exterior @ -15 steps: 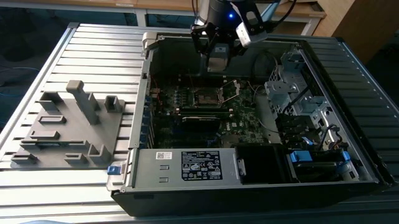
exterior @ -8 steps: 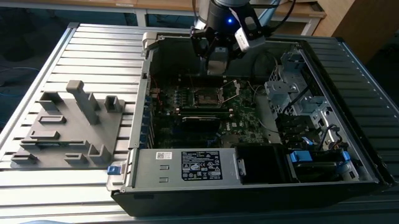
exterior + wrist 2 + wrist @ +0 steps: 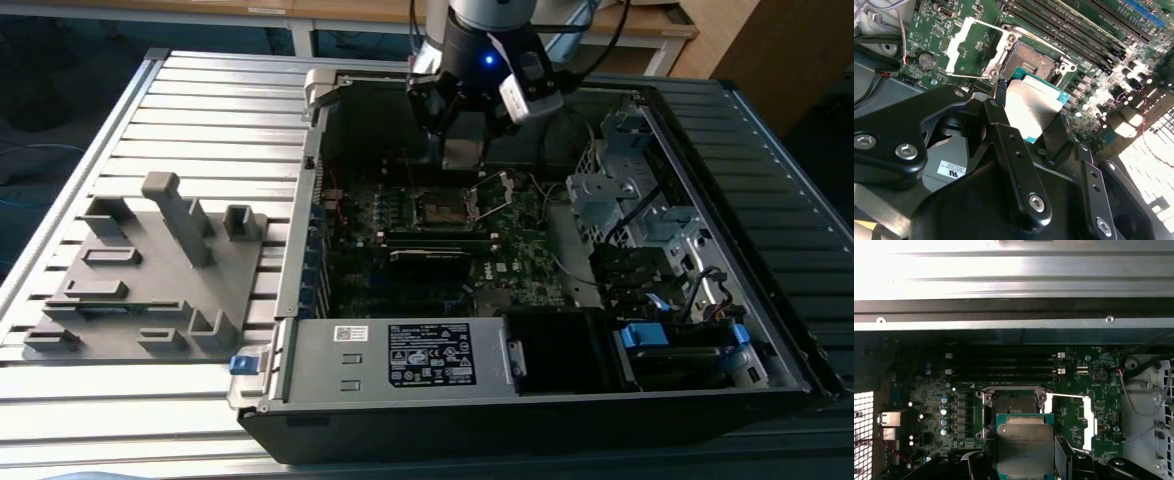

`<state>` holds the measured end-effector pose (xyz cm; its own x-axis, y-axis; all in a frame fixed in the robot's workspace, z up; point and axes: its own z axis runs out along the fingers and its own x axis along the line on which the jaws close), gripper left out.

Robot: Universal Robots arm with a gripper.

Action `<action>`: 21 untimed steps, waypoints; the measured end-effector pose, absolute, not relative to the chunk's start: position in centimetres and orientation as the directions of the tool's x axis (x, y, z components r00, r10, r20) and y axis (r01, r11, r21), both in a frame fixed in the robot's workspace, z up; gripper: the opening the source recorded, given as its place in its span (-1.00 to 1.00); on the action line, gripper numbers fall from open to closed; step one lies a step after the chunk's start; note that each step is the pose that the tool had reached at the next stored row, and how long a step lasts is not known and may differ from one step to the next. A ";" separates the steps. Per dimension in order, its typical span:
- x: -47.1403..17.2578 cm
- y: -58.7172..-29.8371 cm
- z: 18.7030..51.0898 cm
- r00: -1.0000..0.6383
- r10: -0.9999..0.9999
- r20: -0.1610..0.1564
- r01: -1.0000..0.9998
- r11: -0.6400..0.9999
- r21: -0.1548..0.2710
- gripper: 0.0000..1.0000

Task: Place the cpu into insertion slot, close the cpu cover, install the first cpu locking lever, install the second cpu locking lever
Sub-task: 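Place the cpu into insertion slot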

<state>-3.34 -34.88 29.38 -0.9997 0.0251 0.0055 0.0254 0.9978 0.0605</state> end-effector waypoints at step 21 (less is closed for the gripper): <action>-3.3 -34.9 28.7 -0.999 0.038 0.005 0.038 0.998 0.059 0.08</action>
